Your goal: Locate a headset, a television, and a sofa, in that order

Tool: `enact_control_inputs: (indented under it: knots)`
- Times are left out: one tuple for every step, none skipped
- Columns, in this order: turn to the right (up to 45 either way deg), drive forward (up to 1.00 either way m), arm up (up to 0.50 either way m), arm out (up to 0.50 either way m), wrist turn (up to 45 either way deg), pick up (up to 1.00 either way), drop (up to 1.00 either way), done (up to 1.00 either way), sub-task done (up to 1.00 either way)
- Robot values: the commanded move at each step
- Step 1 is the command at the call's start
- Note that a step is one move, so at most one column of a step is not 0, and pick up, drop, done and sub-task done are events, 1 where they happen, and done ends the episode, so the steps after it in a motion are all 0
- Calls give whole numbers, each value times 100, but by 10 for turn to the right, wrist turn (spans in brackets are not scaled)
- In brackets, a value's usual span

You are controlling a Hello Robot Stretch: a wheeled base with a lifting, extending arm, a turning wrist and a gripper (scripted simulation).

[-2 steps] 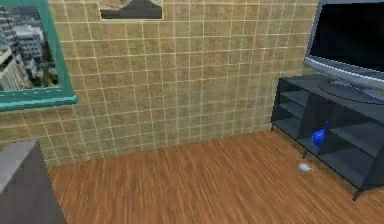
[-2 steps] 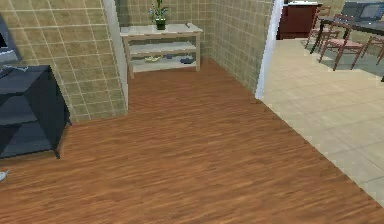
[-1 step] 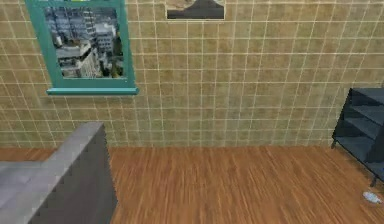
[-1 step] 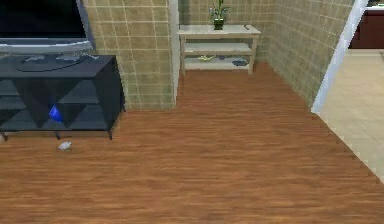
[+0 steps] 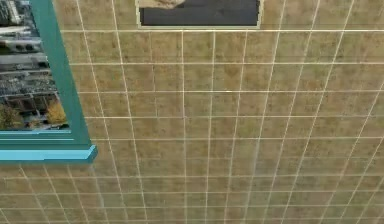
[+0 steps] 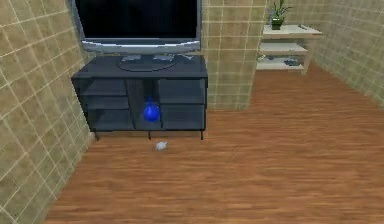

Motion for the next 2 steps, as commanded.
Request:
enact_control_inputs:
  knots:
    - [0, 30, 0, 0, 0, 0, 0, 0, 0]
    - [-450, 0, 0, 0, 0, 0, 0, 0, 0]
